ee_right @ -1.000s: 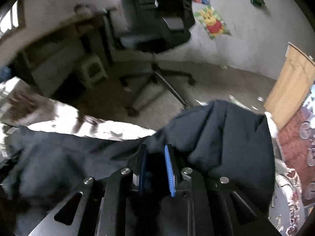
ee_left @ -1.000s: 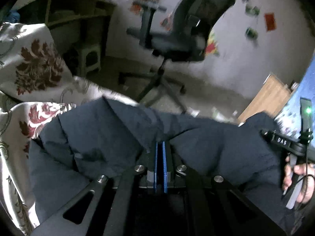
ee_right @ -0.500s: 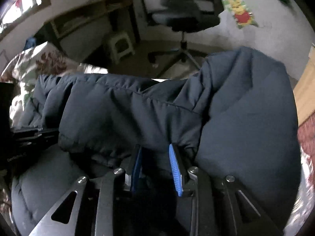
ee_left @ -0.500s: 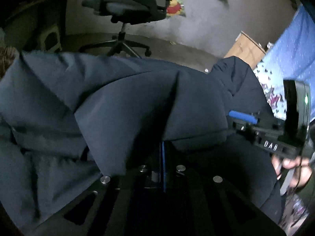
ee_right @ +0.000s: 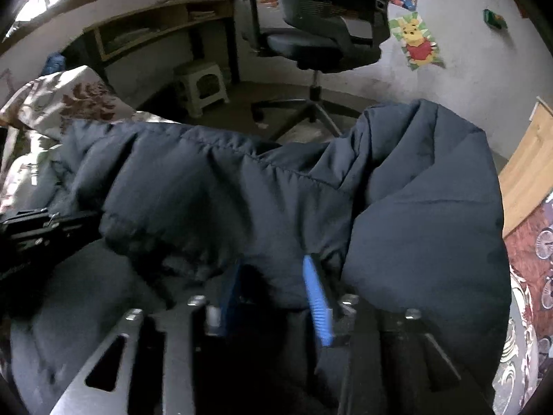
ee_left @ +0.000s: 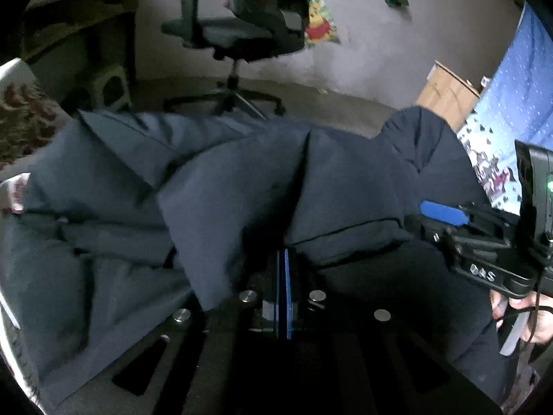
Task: Fold large clothes
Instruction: 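Open both grippers and release the folded jacket onto the bed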
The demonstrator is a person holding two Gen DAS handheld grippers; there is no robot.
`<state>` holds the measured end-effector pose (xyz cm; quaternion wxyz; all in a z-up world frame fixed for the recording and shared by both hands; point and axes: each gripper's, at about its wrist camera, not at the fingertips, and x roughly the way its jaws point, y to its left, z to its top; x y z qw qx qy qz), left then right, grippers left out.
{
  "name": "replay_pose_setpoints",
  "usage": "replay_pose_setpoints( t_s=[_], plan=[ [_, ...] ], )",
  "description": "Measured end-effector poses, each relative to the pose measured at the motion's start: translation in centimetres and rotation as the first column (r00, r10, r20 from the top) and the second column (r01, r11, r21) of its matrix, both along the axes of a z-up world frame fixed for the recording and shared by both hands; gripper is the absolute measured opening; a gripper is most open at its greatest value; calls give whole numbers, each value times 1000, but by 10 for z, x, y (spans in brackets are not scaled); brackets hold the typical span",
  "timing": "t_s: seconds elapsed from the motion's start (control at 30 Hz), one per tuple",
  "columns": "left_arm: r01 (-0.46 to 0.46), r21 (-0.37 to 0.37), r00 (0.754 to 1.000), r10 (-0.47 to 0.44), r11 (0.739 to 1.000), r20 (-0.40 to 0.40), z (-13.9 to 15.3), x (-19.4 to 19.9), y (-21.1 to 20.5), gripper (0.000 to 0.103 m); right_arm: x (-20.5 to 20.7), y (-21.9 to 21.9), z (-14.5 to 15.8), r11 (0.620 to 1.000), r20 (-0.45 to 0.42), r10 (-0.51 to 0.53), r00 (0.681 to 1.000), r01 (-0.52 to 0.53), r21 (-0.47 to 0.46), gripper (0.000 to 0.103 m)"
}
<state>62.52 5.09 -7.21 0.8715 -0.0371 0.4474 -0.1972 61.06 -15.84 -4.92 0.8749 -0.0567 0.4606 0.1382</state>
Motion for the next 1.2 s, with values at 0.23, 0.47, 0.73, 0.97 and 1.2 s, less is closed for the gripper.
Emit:
replay_pose_setpoints(
  t_s=[0.23, 0.47, 0.73, 0.97, 1.2],
  plan=[
    [-83, 14, 993, 81, 996, 89, 29, -29, 0, 9, -33, -18, 27, 997, 88, -4, 996, -3, 80, 72],
    [-175, -41, 965, 179, 984, 189, 68, -76, 7, 60, -74, -21, 63, 995, 195, 16, 981, -36, 95, 72],
    [-196, -36, 935, 198, 980, 295, 120, -123, 1, 71, -127, -30, 107, 991, 299, 4, 954, -44, 128, 84],
    [-209, -40, 915, 210, 977, 344, 150, -172, -1, 97, -173, -30, 137, 988, 353, 0, 936, -56, 147, 93],
    [-205, -50, 886, 207, 977, 416, 172, -218, -3, 100, -215, -30, 158, 980, 395, 8, 918, -84, 178, 102]
  ],
)
